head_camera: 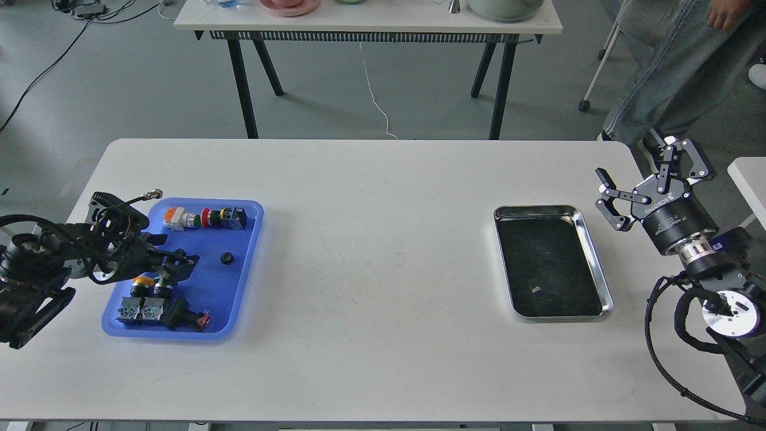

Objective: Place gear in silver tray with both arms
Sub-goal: 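Close the left gripper on the black gear and lift it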

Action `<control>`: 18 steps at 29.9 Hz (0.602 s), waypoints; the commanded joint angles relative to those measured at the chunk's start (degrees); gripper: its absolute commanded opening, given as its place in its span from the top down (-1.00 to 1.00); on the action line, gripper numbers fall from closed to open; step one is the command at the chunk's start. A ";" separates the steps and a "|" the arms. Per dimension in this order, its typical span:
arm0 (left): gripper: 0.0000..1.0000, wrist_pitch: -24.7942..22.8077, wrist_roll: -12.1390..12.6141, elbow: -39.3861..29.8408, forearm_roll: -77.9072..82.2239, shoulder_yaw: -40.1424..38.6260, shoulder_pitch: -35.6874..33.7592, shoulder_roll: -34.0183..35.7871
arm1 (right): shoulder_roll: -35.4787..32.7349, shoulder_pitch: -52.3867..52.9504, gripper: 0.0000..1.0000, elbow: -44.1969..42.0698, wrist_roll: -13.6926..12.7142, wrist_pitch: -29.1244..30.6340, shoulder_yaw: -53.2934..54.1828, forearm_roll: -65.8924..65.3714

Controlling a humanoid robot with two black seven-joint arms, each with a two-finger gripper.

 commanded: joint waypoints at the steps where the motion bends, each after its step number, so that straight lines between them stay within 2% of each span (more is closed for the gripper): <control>1: -0.42 -0.01 0.00 0.00 0.00 0.04 0.03 0.00 | -0.08 0.08 -1.00 0.07 -0.02 0.00 0.00 0.00; 8: -0.29 -0.01 0.00 0.00 0.00 0.04 0.47 0.17 | -0.08 0.08 -1.00 0.07 -0.02 0.00 0.00 0.00; 14: 0.18 -0.01 0.00 0.00 0.00 0.04 0.47 0.43 | -0.08 0.08 -1.00 0.07 -0.02 0.00 0.00 0.00; 18: 0.32 -0.01 0.00 0.00 0.00 0.13 0.47 0.52 | -0.08 0.08 -1.00 0.07 -0.02 0.00 0.00 0.00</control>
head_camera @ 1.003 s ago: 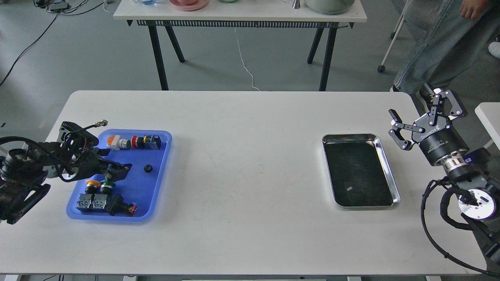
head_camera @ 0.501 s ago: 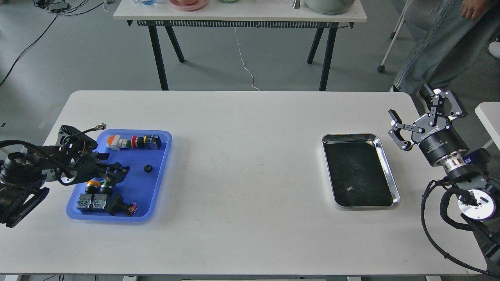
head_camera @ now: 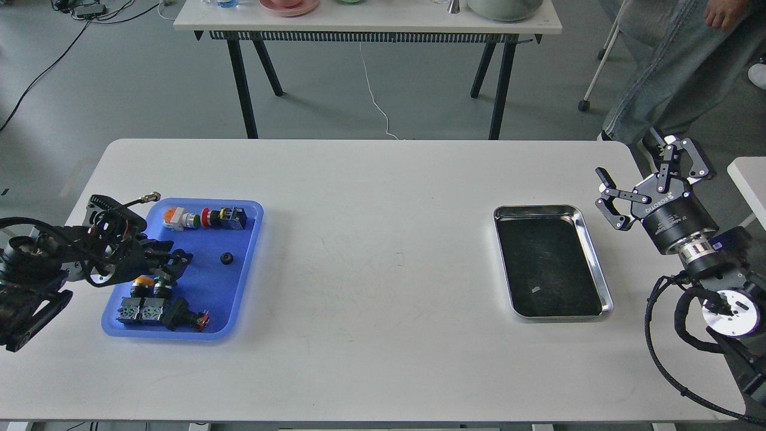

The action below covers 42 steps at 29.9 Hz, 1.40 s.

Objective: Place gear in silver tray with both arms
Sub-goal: 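Close the left gripper on the black gear and lift it, then carry the black gear with the left gripper toward the table center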

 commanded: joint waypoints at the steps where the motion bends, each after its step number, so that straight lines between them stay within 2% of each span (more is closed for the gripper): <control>1: 0.38 0.00 0.00 0.00 0.00 0.03 0.00 0.03 | 0.01 0.01 -1.00 0.00 -0.02 0.00 0.00 0.00; 8: 0.57 0.00 0.00 0.00 0.00 0.03 0.09 0.12 | 0.01 0.09 -1.00 0.00 -0.02 0.00 -0.09 0.00; 11: 0.78 0.00 0.00 0.00 0.00 0.03 0.09 0.21 | 0.01 0.09 -1.00 0.00 -0.02 0.00 -0.09 0.00; 18: 0.78 0.52 0.00 -2.28 0.00 -0.14 -0.78 1.17 | 0.01 0.09 -1.00 0.00 -0.02 0.00 -0.09 0.00; 27: 0.78 0.00 0.00 -24.15 0.00 -0.93 -1.31 17.77 | 0.01 0.62 -1.00 0.00 -0.02 0.00 -0.09 0.00; 32: 0.78 -0.97 0.00 -39.44 0.00 -2.51 -2.45 25.16 | 0.09 1.41 -1.00 0.00 -0.02 0.00 -0.09 0.00; 35: 0.78 -4.82 0.00 -45.86 0.00 -3.13 -6.66 24.99 | 0.53 2.99 -1.00 -0.26 -0.11 0.00 -0.26 -0.09; 38: 0.78 -10.88 0.00 -51.41 0.00 -2.78 -11.93 23.16 | 0.71 5.27 -1.00 -1.58 -0.19 0.00 -0.44 -0.09; 42: 0.78 -17.83 0.00 -53.00 0.00 -2.34 -18.08 13.95 | 0.71 10.80 -1.00 -4.21 -0.19 0.00 -4.46 -0.09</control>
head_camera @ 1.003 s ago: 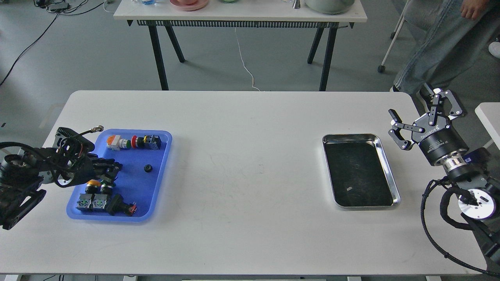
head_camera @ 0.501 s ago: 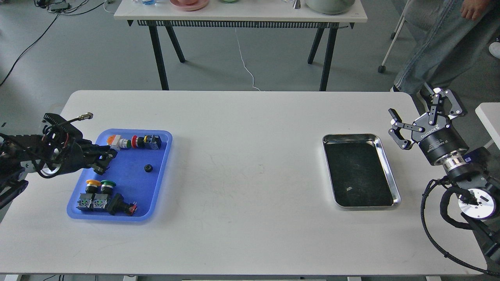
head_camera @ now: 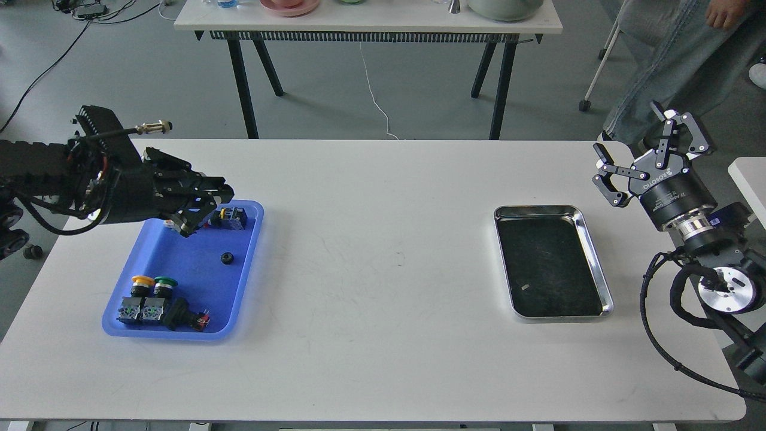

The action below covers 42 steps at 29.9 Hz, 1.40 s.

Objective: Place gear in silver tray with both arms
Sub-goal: 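Carry the black gear with the left gripper toward the table center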

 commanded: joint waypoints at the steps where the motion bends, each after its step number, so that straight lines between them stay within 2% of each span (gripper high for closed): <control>1: 0.78 -5.90 0.01 -0.58 0.00 0.82 -5.75 -8.64 | 0.03 5.09 -1.00 -1.94 -0.02 0.00 -4.34 -0.01; 6: 0.78 -7.02 0.01 2.93 0.00 9.06 -14.89 -20.24 | 0.55 9.40 -1.00 -3.96 -0.02 0.00 -6.72 -0.01; 11: 0.78 -7.02 0.01 9.95 0.00 19.09 -24.74 -30.88 | 3.72 14.93 -1.00 -6.86 -0.02 0.00 -9.44 -0.01; 17: 0.78 -7.02 0.01 21.02 0.00 23.76 -28.79 -43.45 | 6.44 22.94 -1.00 -9.06 -0.02 0.00 -13.75 0.08; 23: 0.78 -6.18 0.01 33.06 0.00 29.03 -29.15 -54.81 | 9.07 29.79 -1.00 -9.24 -0.02 0.00 -18.76 0.08; 30: 0.78 -4.33 0.01 39.50 0.00 33.08 -26.52 -54.81 | 9.70 33.40 -1.00 -9.59 -0.02 0.00 -20.08 0.08; 42: 0.78 -4.33 0.01 38.89 0.00 34.92 -19.57 -54.81 | 9.25 33.06 -1.00 -9.77 -0.02 0.00 -20.17 0.17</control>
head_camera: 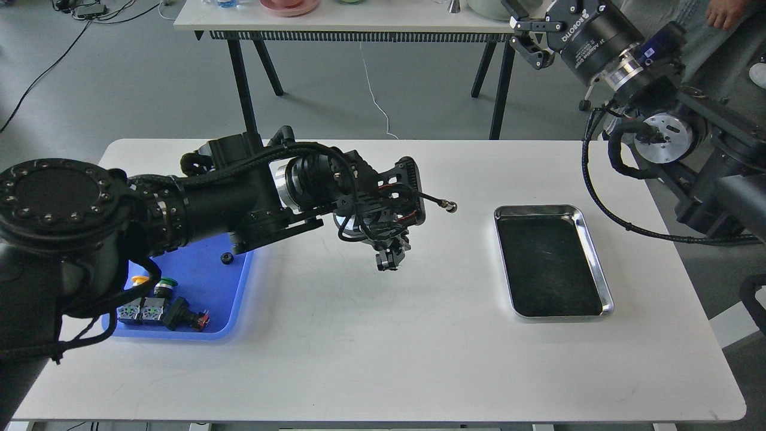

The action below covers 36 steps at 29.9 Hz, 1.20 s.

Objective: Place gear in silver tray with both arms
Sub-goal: 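Carry the black gear with the left gripper toward the table center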

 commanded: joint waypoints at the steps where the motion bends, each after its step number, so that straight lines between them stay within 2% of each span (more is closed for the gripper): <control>1: 0.78 -0.01 -0.01 -0.55 0.00 1.42 1.87 0.00 | 0.03 -0.33 -1.00 -0.24 0.00 0.00 -0.01 -0.07; 11: 0.78 -0.01 -0.01 -4.51 0.00 2.21 3.46 0.00 | -0.06 -1.29 -1.00 -0.94 0.00 0.00 -0.54 0.02; 20: 0.78 -0.63 -0.01 -11.36 0.00 2.21 3.80 0.00 | -0.06 -1.73 -1.00 -0.94 0.00 0.00 -0.80 -0.07; 33: 0.77 0.16 -0.01 -9.52 0.00 2.65 4.51 0.00 | -0.24 -2.61 -1.00 -0.94 0.00 0.00 -0.80 0.02; 36: 0.78 2.27 -0.01 -8.73 0.00 2.48 4.51 0.00 | -0.24 -2.70 -1.00 -0.94 0.00 0.00 -0.80 -0.07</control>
